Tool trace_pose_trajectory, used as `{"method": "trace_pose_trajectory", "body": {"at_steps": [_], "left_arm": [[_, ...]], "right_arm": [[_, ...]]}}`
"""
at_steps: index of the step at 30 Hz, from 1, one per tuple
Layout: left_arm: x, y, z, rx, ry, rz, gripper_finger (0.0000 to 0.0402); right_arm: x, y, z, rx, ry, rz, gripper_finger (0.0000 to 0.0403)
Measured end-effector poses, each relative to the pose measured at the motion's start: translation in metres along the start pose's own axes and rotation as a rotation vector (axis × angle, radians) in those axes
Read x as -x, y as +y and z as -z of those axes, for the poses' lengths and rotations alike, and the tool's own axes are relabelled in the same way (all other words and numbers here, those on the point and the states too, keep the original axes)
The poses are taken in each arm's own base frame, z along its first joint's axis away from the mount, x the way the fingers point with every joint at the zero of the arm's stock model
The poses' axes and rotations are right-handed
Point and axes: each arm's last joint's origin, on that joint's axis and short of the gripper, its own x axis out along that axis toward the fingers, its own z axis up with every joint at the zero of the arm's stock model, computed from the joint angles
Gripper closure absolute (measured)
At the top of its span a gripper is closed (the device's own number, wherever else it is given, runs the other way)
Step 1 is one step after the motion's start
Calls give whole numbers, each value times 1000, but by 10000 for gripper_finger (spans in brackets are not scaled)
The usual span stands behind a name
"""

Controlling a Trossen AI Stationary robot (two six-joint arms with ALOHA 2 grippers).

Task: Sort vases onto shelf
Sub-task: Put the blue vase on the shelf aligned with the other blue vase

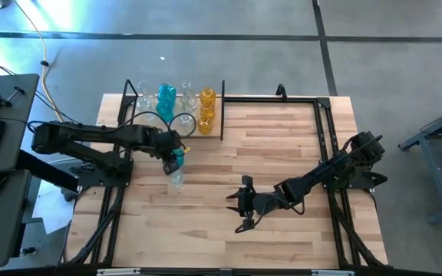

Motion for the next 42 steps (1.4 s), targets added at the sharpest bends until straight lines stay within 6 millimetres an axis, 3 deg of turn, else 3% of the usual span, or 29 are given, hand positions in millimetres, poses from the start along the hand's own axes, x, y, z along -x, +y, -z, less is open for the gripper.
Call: {"method": "trace_pose_trajectory", "body": {"at_steps": [5,13,29,42], "left_arm": [[0,0,0,-5,-1,0,275],[0,0,0,24,2,-1,284],[-1,-2,-7,79,-66,27,186],[-9,-4,-13,21,-90,-7,228]], "right_arm": [[0,0,0,0,0,0,265],[0,0,0,0,0,0,265],[0,0,0,0,1,0,265],[0,0,0,1,3,0,265]]}}
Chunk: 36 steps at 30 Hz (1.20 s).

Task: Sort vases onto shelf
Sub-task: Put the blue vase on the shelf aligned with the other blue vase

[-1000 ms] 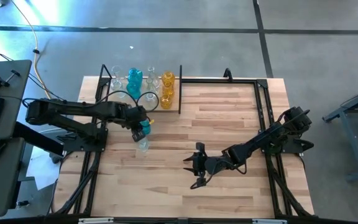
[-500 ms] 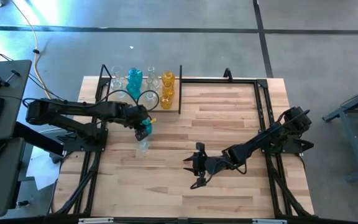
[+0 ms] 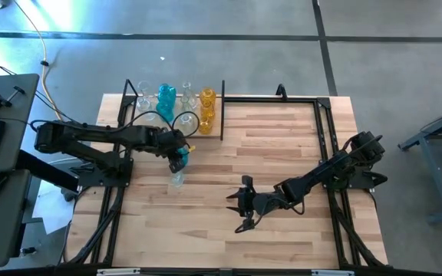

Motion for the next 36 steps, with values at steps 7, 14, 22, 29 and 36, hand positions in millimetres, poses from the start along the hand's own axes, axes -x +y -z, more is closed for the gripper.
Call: {"method": "trace_pose_trajectory", "body": {"at_steps": [7,14,22,29,36], "left_arm": [[4,2,3,-20,20,-12,264],[19,12,-3,15,35,-73,264],[40,40,-27,192,-30,-204,264],[38,64,-30,290,-32,-277,265],[38,73,-30,308,-30,-312,265]], "right_arm": [[0,0,0,0,1,0,265],[0,0,0,-1,-1,0,265],[0,0,0,0,1,0,265],[0,0,1,3,8,1,265],[0,0,1,3,9,2,265]]}}
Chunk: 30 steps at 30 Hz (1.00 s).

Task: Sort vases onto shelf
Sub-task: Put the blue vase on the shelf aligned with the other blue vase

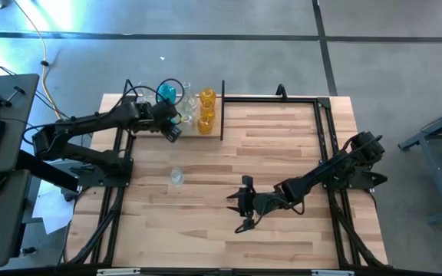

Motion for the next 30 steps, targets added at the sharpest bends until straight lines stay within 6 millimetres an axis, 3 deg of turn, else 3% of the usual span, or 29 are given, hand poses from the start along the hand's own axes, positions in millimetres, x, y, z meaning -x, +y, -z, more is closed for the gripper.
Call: {"method": "trace_pose_trajectory", "body": {"at_steps": [30], "left_arm": [[-13,4,3,24,-25,-19,256]], "right_arm": [[0,0,0,0,1,0,265]]}}
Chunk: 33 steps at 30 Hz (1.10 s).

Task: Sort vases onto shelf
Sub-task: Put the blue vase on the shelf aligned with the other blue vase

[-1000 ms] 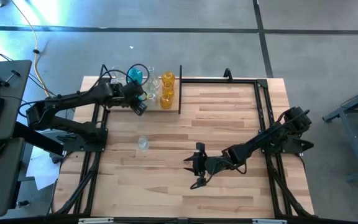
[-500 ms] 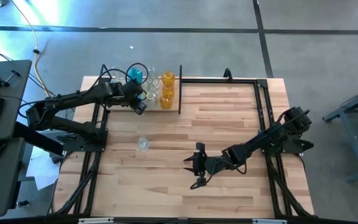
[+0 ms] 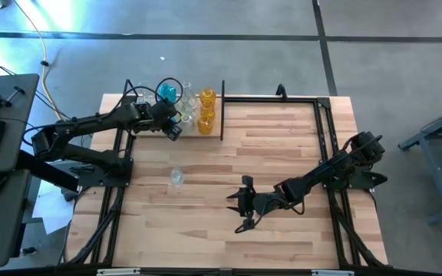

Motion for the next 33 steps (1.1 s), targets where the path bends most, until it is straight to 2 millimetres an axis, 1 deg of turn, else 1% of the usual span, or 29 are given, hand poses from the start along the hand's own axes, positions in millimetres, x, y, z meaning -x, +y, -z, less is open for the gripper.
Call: {"method": "trace_pose_trajectory", "body": {"at_steps": [11,19,23,27,30,33], "left_arm": [[0,1,0,-44,1,-22,207],[13,4,-10,-75,-19,-60,193],[20,5,-15,-94,-35,-76,193],[32,1,-19,-160,-42,-62,197],[43,-8,-18,-224,-52,-27,216],[50,-20,-13,-311,-55,63,249]], "right_arm": [[0,0,0,0,0,0,265],[0,0,0,0,0,0,265],[0,0,0,0,0,0,265],[0,0,0,0,0,0,265],[0,0,0,0,0,0,265],[0,0,0,0,0,0,265]]}}
